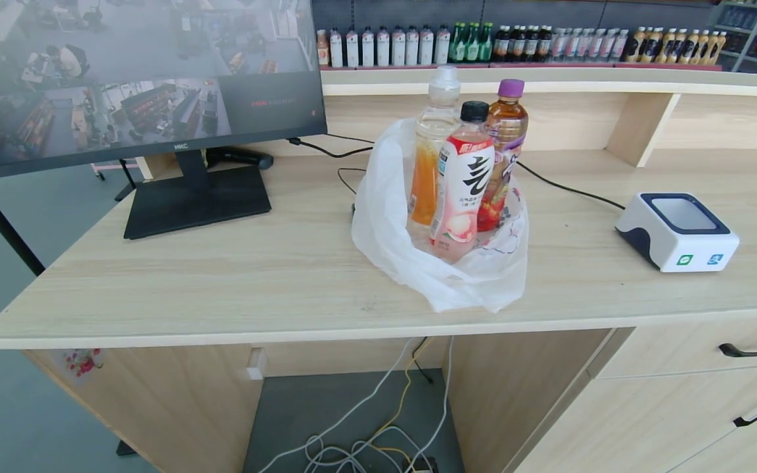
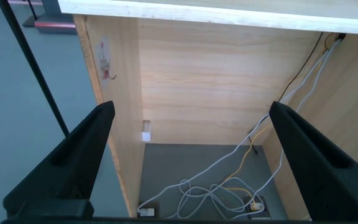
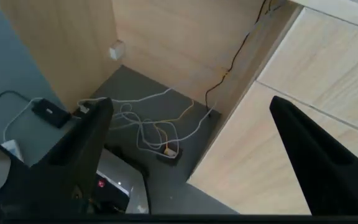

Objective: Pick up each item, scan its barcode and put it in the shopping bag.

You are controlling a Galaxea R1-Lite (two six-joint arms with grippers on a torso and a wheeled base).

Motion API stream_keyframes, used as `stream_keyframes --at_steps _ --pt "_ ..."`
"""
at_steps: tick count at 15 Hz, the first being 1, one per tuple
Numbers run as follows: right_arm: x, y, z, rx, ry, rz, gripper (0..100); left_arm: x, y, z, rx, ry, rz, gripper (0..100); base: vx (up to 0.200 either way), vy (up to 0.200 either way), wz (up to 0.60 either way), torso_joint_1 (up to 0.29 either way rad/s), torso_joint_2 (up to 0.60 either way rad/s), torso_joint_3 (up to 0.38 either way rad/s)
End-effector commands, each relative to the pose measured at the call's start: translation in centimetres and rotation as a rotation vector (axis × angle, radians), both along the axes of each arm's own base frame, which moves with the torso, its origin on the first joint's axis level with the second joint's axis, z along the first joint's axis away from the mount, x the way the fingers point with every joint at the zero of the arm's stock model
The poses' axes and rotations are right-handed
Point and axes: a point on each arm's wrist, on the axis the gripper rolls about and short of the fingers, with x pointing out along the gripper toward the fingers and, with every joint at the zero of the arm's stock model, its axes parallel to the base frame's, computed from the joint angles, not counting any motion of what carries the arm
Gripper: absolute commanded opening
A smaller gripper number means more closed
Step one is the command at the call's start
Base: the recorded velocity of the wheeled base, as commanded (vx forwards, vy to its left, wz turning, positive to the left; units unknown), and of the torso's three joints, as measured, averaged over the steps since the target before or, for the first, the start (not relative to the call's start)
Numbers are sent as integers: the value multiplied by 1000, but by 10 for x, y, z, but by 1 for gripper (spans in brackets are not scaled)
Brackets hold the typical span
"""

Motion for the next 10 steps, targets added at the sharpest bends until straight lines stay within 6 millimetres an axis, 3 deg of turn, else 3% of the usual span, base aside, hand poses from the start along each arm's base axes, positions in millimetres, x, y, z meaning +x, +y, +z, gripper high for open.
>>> stream_keyframes --at_steps 1,10 --pt "-9 -5 -3 78 -75 -8 100 0 0 0 1 0 0 100 0 0 0 0 0 0" --pt "-8 3 -2 70 -36 -497 100 0 0 0 -1 0 0 100 0 0 0 0 0 0"
